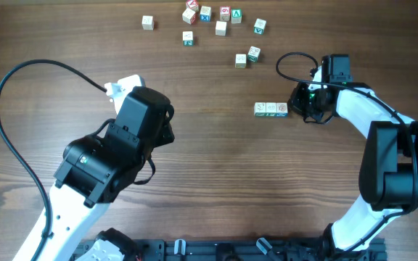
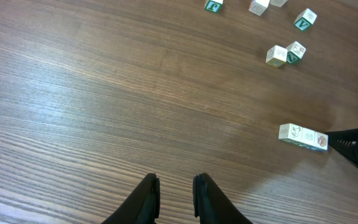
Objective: Form a horizontal line
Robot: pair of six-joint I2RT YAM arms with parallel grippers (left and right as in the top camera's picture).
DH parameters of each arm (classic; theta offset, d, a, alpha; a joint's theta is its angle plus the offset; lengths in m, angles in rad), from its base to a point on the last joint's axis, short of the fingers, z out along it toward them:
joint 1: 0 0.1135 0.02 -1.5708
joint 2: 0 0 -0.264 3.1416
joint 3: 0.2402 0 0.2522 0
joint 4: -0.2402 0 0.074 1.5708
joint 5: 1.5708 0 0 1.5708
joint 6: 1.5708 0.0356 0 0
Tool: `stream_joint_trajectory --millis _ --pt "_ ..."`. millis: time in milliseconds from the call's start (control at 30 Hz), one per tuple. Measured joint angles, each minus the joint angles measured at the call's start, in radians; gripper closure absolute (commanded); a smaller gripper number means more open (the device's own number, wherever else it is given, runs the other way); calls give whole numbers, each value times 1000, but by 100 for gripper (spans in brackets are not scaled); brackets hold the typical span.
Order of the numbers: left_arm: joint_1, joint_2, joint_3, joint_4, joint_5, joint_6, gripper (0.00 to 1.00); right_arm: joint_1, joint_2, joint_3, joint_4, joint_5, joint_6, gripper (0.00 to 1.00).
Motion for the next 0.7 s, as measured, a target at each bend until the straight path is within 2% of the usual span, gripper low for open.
stream_joint_trajectory --millis 200,300,367,467,567,600,633,667,700 --pt "0 0 0 0 0 0 79 0 0 0 -14 5 0 96" --pt "0 0 0 0 0 0 78 0 0 0 -22 56 1 95" --pt "0 0 0 0 0 0 82 -1 0 5 -40 108 2 96" --pt "0 0 0 0 0 0 81 -11 0 38 -109 156 0 96" --pt "0 0 0 -2 0 6 46 -31 -24 110 -211 183 -25 96" --pt "0 0 0 -3 -2 6 24 -39 -58 144 -261 190 -50 96" --pt "0 0 0 -4 0 7 9 -42 -91 163 -295 192 -72 96" --pt "0 0 0 -3 -1 11 0 -44 -145 181 -330 192 -102 96" --pt "0 0 0 -4 -1 7 0 -43 -198 193 -357 192 -129 96"
